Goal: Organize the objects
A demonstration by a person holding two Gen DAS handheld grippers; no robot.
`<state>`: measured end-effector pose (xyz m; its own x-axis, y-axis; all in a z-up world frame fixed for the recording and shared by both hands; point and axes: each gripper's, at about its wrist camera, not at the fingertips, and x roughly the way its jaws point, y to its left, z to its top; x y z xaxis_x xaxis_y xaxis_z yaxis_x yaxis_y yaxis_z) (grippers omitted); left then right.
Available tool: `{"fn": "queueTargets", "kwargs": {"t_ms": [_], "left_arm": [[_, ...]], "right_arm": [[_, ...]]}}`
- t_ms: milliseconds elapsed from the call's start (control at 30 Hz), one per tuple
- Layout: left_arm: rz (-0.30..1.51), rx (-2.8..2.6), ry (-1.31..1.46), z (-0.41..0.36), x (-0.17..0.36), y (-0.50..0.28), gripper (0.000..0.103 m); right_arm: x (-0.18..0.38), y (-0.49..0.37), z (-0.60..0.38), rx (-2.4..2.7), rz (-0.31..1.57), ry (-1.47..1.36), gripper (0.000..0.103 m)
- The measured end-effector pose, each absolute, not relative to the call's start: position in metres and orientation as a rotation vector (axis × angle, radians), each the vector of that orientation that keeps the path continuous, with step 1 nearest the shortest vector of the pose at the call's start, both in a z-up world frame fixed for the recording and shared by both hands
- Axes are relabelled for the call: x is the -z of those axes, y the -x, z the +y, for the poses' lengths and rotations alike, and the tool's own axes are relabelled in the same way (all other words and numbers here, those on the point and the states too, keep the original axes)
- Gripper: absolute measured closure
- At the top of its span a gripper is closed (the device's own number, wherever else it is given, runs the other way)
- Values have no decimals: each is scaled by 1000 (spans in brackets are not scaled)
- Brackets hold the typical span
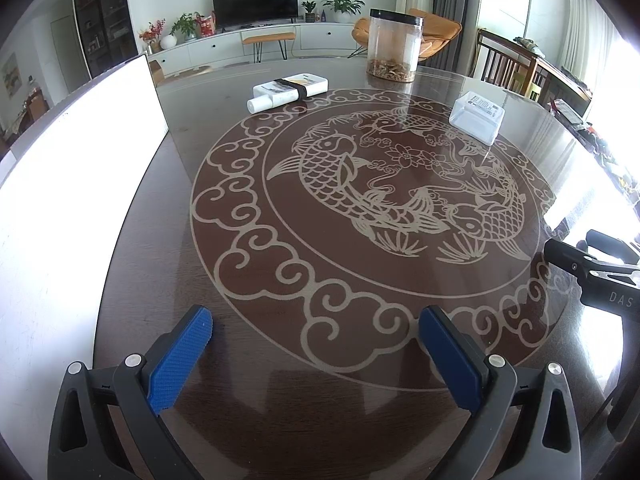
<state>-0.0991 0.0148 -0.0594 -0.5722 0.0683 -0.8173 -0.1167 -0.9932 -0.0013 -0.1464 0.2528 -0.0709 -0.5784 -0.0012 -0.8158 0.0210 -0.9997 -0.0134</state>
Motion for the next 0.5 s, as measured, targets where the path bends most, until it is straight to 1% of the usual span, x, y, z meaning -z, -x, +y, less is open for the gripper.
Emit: {"fn": "queueTargets", "kwargs": {"t_ms": [500], "left_arm": [[81,-2696,1397,15,60,100,0]], "right_arm": [[71,146,253,2779,34,-1436,0]]}}
